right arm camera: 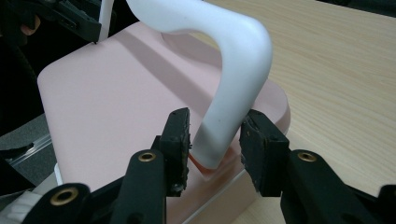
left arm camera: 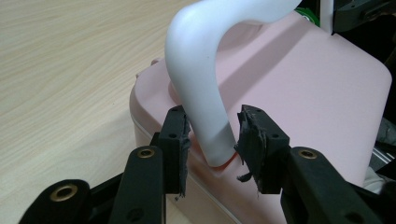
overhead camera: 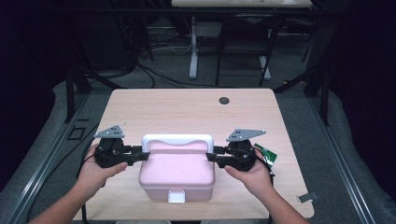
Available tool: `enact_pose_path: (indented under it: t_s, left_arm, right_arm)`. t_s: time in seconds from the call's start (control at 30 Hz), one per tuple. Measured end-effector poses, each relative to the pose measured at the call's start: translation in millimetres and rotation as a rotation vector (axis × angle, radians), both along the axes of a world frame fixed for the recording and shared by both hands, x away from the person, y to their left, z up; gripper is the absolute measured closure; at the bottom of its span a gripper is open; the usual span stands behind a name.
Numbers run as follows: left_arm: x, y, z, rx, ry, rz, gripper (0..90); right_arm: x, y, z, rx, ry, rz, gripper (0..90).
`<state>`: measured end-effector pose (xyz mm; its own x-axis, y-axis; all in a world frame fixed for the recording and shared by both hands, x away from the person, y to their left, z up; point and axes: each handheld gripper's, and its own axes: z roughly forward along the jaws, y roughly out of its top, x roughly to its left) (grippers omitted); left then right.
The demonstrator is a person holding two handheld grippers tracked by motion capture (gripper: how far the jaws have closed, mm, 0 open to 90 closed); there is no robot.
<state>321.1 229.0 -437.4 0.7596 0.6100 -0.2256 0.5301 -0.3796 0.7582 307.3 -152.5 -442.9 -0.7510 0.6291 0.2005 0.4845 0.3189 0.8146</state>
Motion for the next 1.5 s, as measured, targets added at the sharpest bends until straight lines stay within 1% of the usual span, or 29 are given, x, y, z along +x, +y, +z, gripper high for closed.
enact_pose_path:
  t_s: [0.17,0.27,0.4,0.57,0.73,0.87,1.07,1.27,1.33,1.4,1.5]
  left_arm:
    - [-1.8,1.0,2.4,0.001,-0.006,-0.003,65.8]
    - [-3.6,1.4,4.7,0.003,-0.009,-0.010,67.1]
    - [-7.0,0.0,7.5,0.021,-0.020,-0.016,67.3]
    - [-9.1,-0.4,7.9,0.029,-0.030,-0.017,67.6]
    - [-9.0,-0.6,7.9,0.038,-0.035,-0.018,69.3]
    - [-9.1,-0.3,8.9,0.048,-0.036,-0.019,72.6]
    - [-11.0,-1.8,10.9,0.067,-0.046,-0.020,73.4]
    - [-12.4,-3.2,13.6,0.092,-0.046,-0.026,74.0]
    - [-12.5,-3.7,14.3,0.100,-0.047,-0.029,74.0]
    - [-12.6,-4.2,15.0,0.107,-0.048,-0.031,74.0]
    - [-12.3,-4.9,15.9,0.117,-0.047,-0.032,74.0]
  right_arm:
    - [-2.5,-0.4,2.0,0.003,-0.006,0.004,64.2]
    - [-5.0,0.1,4.5,-0.007,-0.020,0.011,65.0]
    - [-7.9,1.1,6.6,-0.025,-0.037,0.006,67.3]
    - [-9.1,1.5,6.6,-0.026,-0.043,0.014,68.4]
    - [-9.1,1.9,6.4,-0.027,-0.044,0.015,69.5]
    - [-8.9,1.8,6.6,-0.029,-0.044,0.016,71.3]
    - [-9.5,2.0,8.0,-0.040,-0.047,0.012,74.3]
    - [-10.3,2.5,9.8,-0.053,-0.046,0.024,74.8]
    - [-10.7,3.0,10.8,-0.068,-0.051,0.023,74.9]
    - [-10.7,3.3,11.3,-0.072,-0.052,0.026,74.9]
    - [-10.2,3.2,12.1,-0.074,-0.045,0.034,74.9]
